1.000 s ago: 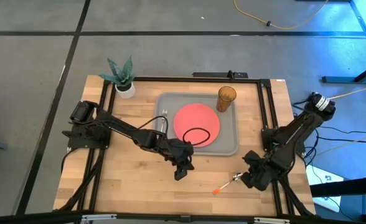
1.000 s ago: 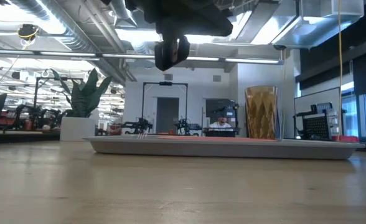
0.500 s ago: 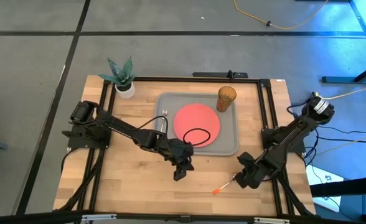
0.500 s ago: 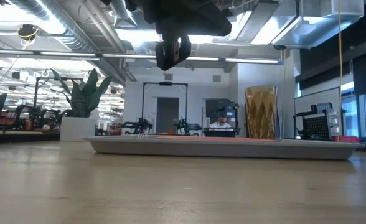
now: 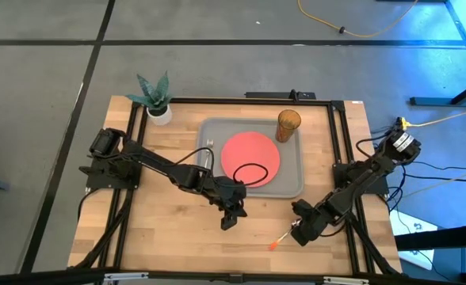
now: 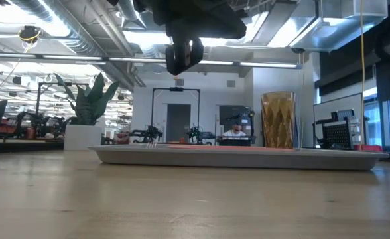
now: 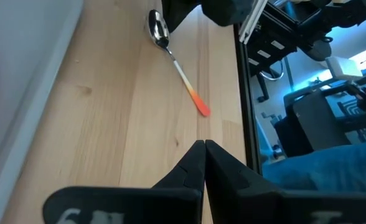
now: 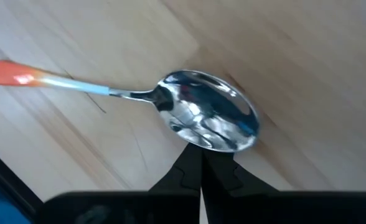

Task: Pick and place plate/cup/fork/spoon on tray
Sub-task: Put the orange spoon on the right side of the orange fork on the gray serving tray

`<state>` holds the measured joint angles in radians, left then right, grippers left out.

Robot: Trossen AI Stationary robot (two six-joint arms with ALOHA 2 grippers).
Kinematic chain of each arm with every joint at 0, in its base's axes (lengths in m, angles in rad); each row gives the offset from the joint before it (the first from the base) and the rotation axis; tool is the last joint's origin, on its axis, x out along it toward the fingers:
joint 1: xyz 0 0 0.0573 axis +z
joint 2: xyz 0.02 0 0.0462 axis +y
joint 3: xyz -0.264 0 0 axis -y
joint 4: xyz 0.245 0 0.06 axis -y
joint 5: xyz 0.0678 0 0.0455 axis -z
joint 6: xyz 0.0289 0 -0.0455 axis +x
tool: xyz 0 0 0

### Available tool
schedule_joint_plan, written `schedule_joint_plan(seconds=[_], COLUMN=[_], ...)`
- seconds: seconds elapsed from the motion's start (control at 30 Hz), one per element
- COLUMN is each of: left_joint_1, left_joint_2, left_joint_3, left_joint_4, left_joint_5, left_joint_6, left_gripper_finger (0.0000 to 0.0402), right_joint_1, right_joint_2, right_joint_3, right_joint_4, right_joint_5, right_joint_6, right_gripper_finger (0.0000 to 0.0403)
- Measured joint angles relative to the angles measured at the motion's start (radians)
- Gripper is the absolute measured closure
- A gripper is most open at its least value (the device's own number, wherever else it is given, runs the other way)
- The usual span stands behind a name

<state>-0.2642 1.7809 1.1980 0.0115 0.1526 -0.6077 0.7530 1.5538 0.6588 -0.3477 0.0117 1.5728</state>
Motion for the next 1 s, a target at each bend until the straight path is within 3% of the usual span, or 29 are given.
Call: schedule_joint_plan(seconds=[0.53,0.8,1.0], left_joint_1=[0.0,-0.001,-0.001], left_joint_2=[0.0,0.0,0.0], left_joint_3=[0.0,0.0,0.0], left_joint_4=[-0.002,-0.003,-0.003], left_joint_5=[0.027,0.029,0.029], left_joint_6=[0.009,0.01,0.01], left_gripper_finger=[0.0402,0.0402,0.0402], right_joint_1=[-0.102,-0.136,-0.165], right_joint_2=[0.018,0.022,0.022], right_joint_3=[0.017,0.015,0.019], right_joint_4=[0.048,0.135,0.196], right_joint_5=[-0.011,0.171,0.112], right_joint_6=[-0.28,-0.406,-0.456], right_gripper_finger=[0.0402,0.0402,0.0402])
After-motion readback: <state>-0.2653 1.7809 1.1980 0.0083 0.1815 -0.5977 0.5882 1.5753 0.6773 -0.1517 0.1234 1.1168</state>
